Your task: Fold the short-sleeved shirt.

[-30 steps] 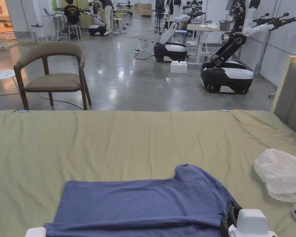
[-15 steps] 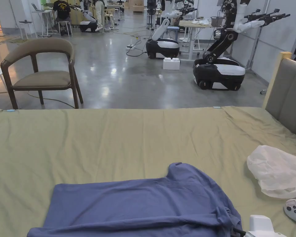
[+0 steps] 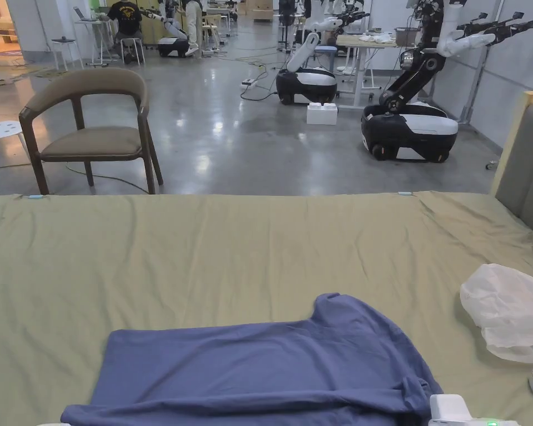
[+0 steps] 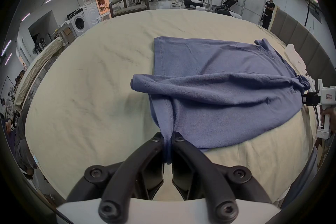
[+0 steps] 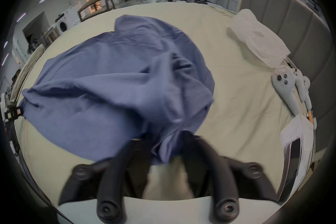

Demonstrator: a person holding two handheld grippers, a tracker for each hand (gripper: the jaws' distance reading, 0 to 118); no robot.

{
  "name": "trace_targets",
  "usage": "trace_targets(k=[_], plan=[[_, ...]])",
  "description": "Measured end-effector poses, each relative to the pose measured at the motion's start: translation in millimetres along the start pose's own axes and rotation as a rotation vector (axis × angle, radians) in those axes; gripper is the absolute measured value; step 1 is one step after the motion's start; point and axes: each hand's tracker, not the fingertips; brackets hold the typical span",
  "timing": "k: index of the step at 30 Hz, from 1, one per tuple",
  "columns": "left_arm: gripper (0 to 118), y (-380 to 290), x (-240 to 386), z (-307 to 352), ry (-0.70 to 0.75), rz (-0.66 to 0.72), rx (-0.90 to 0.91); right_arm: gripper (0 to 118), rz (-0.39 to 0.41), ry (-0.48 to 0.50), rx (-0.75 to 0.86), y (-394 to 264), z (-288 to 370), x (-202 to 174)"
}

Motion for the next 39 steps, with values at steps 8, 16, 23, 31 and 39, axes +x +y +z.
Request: trace_targets(k=[8,16,23,31,39], plan=[[3,3,-4,16,-0.013,0.004,0.038,6,0.068,-0.076,0.000,9,25,-18],[3,15,-11,72,-0.027,0.007,0.113,6,0.101,-0.081,0.060,22,102,-20],[2,-15,-21,107,-0.036,0.020,0.079,6,0.108,-0.064,0.043,-13,141,-24],[2,-84,-23,98,-0.036,0.036,-0.063,6,0.111,-0.068,-0.093,-96,127,-37],[2,-103,-26,62,-0.012,0.021,-0.138,9,0.088,-0.090,-0.112,-118,101,-44]])
